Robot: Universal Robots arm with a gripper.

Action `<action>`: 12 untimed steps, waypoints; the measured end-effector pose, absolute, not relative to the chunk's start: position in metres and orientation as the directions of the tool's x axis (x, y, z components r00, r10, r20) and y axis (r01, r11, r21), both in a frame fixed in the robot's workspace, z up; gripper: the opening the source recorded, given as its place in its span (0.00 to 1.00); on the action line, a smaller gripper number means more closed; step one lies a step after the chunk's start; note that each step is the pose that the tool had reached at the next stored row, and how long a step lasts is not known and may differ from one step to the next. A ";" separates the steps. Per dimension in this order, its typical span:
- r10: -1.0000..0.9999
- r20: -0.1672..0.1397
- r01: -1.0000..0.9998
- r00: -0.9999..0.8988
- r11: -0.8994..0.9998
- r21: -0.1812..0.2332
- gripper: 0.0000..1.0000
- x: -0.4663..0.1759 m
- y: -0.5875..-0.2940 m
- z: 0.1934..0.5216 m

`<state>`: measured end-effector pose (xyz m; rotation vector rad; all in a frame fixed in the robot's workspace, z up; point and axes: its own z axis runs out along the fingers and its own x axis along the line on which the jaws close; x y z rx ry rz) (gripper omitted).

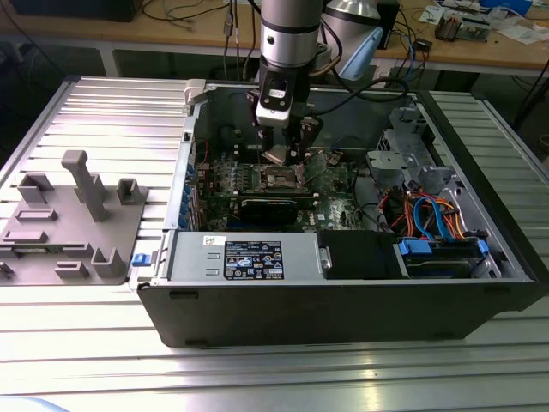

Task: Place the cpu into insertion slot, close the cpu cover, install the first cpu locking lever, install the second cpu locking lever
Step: 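Place the cpu into insertion slot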

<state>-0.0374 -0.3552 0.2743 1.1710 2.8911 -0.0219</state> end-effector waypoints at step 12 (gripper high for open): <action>0.701 -0.026 0.702 -0.712 0.713 -0.005 0.55 -0.037 -0.355 0.274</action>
